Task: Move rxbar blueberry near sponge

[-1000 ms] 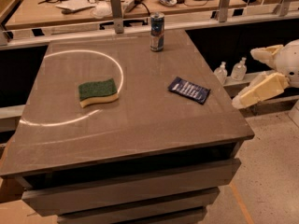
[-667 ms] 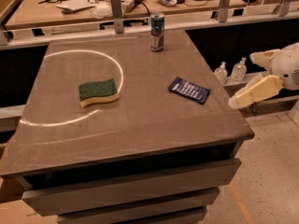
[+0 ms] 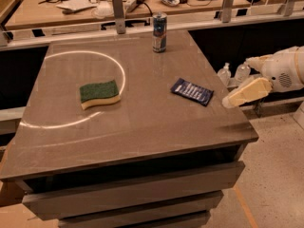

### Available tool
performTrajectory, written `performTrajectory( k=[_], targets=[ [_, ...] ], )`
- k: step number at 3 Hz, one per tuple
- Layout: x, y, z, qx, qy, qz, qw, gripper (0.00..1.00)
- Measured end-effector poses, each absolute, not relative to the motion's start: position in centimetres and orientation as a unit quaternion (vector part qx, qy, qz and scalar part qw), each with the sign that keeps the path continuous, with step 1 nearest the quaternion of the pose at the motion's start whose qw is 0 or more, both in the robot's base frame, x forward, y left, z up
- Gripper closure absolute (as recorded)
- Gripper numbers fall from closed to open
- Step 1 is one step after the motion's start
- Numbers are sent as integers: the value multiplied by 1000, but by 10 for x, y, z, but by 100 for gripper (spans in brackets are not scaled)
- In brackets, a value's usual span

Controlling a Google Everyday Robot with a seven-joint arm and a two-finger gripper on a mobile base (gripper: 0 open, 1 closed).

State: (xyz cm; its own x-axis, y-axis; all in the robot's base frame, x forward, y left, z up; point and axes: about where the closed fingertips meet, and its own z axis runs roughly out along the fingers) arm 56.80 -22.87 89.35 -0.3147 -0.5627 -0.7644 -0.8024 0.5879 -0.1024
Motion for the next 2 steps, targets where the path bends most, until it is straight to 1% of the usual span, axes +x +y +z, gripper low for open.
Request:
performTrajectory(
  k=[2],
  targets=[
    [586,-201,869,-444,788,158,396,0]
  ],
)
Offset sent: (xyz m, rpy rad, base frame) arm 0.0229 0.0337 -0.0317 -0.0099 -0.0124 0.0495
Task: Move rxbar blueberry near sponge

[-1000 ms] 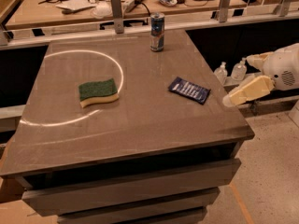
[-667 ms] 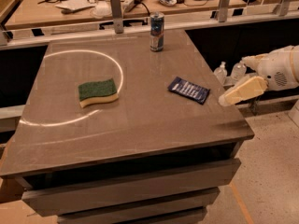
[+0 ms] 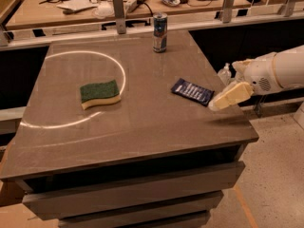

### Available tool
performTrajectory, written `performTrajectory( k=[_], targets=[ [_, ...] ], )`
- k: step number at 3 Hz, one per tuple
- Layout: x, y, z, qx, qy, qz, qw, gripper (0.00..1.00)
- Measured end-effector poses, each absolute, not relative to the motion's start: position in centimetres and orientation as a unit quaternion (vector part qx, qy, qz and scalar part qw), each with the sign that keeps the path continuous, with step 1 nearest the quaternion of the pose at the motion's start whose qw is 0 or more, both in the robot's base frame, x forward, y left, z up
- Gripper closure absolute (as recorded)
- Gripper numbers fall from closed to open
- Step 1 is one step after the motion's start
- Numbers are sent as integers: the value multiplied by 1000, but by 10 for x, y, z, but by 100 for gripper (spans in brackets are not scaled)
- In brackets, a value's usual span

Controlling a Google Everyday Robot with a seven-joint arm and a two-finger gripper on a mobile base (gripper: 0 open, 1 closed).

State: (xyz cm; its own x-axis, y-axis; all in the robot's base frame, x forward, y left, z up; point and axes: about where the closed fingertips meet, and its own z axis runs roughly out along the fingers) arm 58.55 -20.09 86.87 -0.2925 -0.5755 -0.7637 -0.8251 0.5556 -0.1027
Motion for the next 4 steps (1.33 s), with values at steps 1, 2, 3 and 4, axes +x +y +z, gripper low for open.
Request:
performTrajectory(
  k=[1,2,3,4],
  targets=[
    [586,-186,863,-444,789,170,389,0],
    [584,-170,862,-447,786,182,387,0],
    [582,-160,856,-446,787,189,382,0],
    [579,-150,845,-440,791,192,379,3]
  ],
)
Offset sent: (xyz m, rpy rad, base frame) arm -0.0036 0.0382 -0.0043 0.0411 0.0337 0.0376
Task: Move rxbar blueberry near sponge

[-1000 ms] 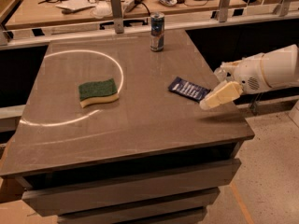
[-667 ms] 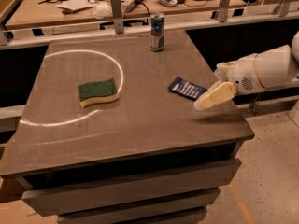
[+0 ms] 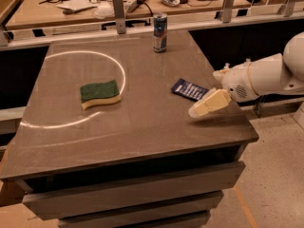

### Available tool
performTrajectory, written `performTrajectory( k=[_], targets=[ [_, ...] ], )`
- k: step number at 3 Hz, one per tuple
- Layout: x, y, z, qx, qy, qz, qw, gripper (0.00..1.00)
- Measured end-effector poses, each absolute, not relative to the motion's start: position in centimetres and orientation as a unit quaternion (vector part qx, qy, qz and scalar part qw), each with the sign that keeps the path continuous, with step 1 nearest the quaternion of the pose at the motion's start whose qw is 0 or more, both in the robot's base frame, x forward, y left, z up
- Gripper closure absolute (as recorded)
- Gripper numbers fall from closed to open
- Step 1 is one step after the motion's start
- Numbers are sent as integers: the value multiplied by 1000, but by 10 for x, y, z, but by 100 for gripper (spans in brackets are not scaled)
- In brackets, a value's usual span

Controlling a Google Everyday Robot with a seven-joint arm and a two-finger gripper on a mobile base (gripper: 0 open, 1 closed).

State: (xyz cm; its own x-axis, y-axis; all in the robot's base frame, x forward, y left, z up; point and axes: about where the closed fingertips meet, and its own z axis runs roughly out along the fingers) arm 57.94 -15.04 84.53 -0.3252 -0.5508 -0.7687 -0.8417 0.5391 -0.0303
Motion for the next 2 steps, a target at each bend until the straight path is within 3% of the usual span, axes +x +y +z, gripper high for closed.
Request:
performTrajectory(
  k=[2],
  targets=[
    [581,-142,841,-447,786,192,383,65]
  ],
)
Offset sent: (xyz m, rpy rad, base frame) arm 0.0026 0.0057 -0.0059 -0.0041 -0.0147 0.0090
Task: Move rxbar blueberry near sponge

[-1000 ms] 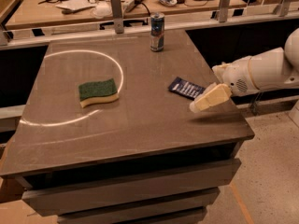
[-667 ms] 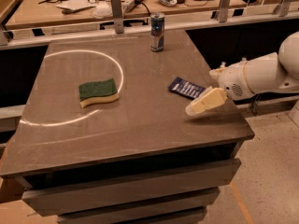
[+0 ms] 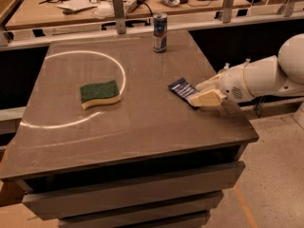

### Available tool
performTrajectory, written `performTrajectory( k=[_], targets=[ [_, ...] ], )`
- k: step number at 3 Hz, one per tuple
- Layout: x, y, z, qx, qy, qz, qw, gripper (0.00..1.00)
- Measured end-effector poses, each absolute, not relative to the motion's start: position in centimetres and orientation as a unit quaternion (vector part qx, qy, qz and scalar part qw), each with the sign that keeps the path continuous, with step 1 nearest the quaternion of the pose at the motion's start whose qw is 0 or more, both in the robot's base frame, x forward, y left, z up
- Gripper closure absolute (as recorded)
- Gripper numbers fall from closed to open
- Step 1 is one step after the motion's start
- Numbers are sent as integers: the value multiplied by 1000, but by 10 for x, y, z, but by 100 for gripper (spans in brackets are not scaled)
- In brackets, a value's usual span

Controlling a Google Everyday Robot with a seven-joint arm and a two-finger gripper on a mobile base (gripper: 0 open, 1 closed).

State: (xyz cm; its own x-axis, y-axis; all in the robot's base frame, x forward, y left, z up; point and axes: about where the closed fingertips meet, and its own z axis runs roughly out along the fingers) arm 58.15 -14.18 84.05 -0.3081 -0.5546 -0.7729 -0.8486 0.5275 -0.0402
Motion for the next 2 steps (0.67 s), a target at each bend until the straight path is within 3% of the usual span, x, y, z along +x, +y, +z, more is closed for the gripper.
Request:
performTrajectory(
  k=[1,2],
  targets=[
    [582,-140,843,-451,782,191,385,88],
    [587,-128,855,-461,764,203,402,100]
  ],
)
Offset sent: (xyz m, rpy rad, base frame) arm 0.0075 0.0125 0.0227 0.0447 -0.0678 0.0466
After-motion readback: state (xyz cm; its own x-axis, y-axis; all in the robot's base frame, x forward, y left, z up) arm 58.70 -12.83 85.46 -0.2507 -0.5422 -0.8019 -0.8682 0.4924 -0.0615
